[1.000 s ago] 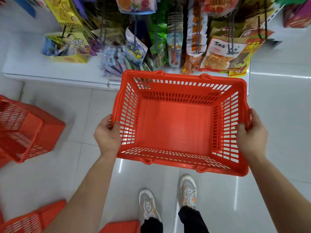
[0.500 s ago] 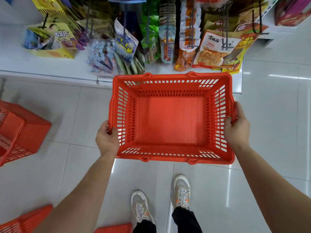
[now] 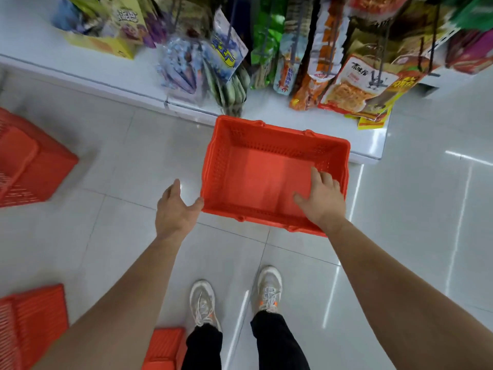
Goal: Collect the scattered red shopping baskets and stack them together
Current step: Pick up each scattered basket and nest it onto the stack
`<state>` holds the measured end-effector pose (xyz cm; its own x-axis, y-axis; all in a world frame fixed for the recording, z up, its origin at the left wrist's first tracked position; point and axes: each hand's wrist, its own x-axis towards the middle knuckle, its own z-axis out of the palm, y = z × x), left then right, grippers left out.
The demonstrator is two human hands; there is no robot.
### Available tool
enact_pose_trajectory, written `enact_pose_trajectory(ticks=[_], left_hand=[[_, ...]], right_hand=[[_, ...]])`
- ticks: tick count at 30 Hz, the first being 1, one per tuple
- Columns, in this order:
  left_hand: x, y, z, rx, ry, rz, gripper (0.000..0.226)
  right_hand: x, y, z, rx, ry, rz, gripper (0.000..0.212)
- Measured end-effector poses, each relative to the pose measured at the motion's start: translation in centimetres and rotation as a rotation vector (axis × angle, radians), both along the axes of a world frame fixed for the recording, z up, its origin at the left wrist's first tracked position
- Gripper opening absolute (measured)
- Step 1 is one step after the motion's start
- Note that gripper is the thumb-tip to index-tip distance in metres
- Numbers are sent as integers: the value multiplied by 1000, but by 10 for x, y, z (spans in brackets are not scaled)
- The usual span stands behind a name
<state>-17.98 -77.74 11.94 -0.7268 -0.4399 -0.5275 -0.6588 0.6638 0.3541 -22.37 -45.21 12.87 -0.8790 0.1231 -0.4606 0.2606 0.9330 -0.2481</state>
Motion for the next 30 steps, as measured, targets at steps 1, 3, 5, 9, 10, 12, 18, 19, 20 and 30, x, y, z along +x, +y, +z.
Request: enact_pose_trajectory(ticks=[1,3,5,9,10,12,18,19,20,30], left_hand=[[9,-7,18,-3,7,35,87],[30,-22,53,-11,28,107,86],[61,-38,86,-40,41,169,84],[150,-67,134,-61,49,326,83],[176,-73,143,-67,51,367,84],[234,-84,159,-85,57,464,84],[421,-91,186,-101,9,813,83],[454,-91,187,-108,0,866,83],[485,-92,187,-114,-14,929,84],[752,-94,109,-17,-118,1467,76]], right_hand=[[-2,-16,17,11,7,73,84],[-5,-52,50,22,6,216,84],[0,-92,77,14,6,332,85],[36,-178,115,-43,11,569,86],[51,-199,123,-49,10,636,85],[85,-239,138,-57,6,768,83],[219,-330,162,-84,-68,1132,87],[244,-343,163,-80,-86,1181,87],[268,-355,162,-72,-102,1229,87],[472,-453,83,-20,-192,1386,87]])
